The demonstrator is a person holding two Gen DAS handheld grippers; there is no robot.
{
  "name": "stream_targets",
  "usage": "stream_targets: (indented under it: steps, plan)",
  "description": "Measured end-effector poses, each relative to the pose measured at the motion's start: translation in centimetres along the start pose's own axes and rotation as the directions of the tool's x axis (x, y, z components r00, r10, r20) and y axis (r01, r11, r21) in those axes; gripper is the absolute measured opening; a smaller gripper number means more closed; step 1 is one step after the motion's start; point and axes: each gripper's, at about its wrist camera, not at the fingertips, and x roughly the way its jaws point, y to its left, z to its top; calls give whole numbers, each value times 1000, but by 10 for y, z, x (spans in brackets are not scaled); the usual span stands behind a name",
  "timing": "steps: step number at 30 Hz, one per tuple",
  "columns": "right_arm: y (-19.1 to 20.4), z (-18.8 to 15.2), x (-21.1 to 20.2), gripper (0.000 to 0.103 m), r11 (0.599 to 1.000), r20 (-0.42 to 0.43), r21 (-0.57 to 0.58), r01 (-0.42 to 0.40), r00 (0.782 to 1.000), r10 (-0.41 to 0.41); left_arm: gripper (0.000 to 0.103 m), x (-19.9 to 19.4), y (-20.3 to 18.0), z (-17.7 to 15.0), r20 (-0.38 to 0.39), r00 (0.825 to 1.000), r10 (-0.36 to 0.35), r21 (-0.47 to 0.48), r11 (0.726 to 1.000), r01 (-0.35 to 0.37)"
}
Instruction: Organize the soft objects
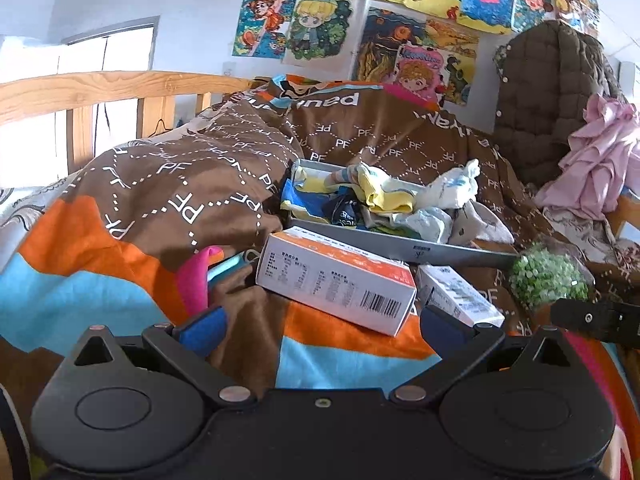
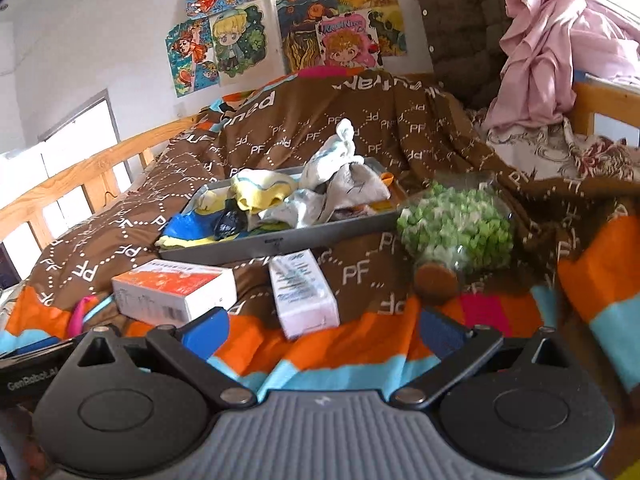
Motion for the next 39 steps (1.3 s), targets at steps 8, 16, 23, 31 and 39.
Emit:
stream_targets:
  steps: [8, 16, 23, 31, 39]
  plan:
    - [5, -13, -17, 103, 1000, 29, 17, 6, 1000, -6, 102, -16, 2, 5, -7, 998, 60, 22, 998, -60]
    - [25, -21, -27, 103, 997, 77, -78, -12, 997, 18, 102, -34, 0, -1, -9, 998, 62, 95, 994, -61]
    - [31, -28, -17, 103, 993, 86, -119, -14, 996, 24, 102, -32, 7, 0, 10, 996, 87, 62, 994, -87]
    - [26, -27, -10, 103, 996, 68, -87, -13, 997, 19, 102, -28, 4, -3, 10, 995, 100, 79, 992, -100]
    - [26, -28, -10, 103, 996, 69, -89, -11, 997, 17, 102, -27, 7, -4, 2, 993, 114, 64, 991, -114]
